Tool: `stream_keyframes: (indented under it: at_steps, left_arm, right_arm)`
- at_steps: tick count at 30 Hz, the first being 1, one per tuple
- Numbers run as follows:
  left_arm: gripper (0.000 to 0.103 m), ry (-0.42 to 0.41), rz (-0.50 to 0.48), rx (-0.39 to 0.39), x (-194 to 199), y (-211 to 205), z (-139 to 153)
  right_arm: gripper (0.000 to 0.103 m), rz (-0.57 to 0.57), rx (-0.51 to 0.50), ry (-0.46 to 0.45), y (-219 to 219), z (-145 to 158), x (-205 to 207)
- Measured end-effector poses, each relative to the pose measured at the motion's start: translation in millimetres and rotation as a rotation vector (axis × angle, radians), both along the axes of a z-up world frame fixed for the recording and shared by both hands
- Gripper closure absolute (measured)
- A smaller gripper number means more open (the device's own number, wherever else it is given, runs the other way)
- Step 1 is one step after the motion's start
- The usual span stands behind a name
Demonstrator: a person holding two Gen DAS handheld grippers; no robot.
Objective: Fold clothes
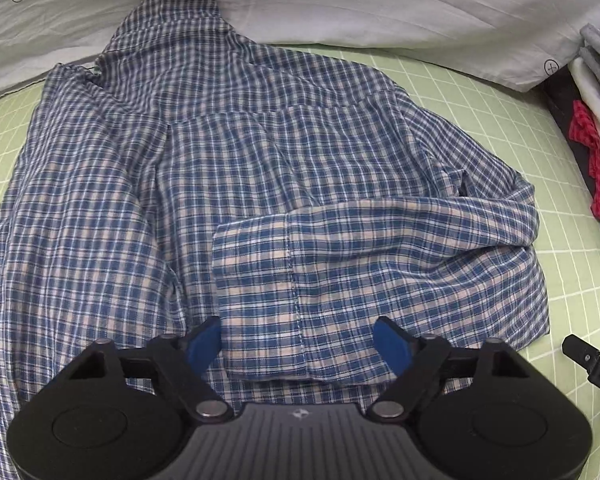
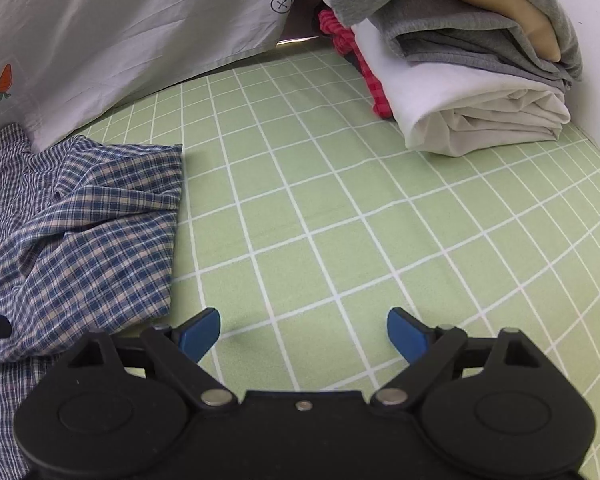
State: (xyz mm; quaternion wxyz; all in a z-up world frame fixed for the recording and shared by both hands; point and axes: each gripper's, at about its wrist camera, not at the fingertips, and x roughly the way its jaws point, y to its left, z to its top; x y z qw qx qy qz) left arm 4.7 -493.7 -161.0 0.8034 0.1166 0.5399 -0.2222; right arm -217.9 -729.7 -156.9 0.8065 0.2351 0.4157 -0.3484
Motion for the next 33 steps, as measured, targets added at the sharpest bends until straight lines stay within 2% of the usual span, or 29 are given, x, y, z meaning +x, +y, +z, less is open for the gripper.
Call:
stream_keyframes:
  at_steps: [1, 2, 3, 4, 5, 6, 8, 16, 22, 27, 33]
  left_arm:
    - [0.039, 0.005, -0.009, 0.0, 0, -4, -2]
    - [0.048, 0.01, -0.019, -0.001, 0, -9, -5]
    - [0.061, 0.004, -0.013, -0.015, 1, -5, -1]
    - [0.067, -0.006, -0.003, -0.035, 2, 0, 4]
    - [0.081, -0.016, 0.008, -0.054, 3, 6, 10]
    - [0.087, -0.025, 0.019, -0.074, 5, 12, 15]
    - [0.092, -0.045, 0.041, -0.113, 7, 23, 26]
    - [0.094, -0.123, 0.127, -0.268, 16, 70, 69]
    - [0.095, -0.199, 0.205, -0.361, 39, 122, 100]
    - [0.096, -0.232, 0.347, -0.409, 83, 196, 109]
    - [0.097, -0.245, 0.577, -0.501, 140, 301, 102]
  right_arm:
    - [0.012, -0.004, -0.002, 0.002, -1, 0, -1]
    - [0.012, -0.008, -0.004, 0.004, -1, 0, -2]
    - [0.012, -0.012, -0.004, 0.006, -2, -1, -3]
    - [0.012, -0.015, -0.002, 0.006, -2, 0, -3]
    - [0.012, -0.017, 0.0, 0.005, -2, 0, -4]
    - [0.012, -0.017, 0.001, 0.003, -2, 1, -4]
    - [0.012, -0.009, -0.001, 0.0, 1, 4, -4]
    - [0.011, 0.097, -0.032, -0.006, 37, 20, 6]
    - [0.011, 0.213, -0.069, 0.01, 88, 33, 31]
    - [0.011, 0.282, -0.103, 0.059, 130, 36, 53]
    - [0.011, 0.247, -0.125, 0.119, 170, 32, 78]
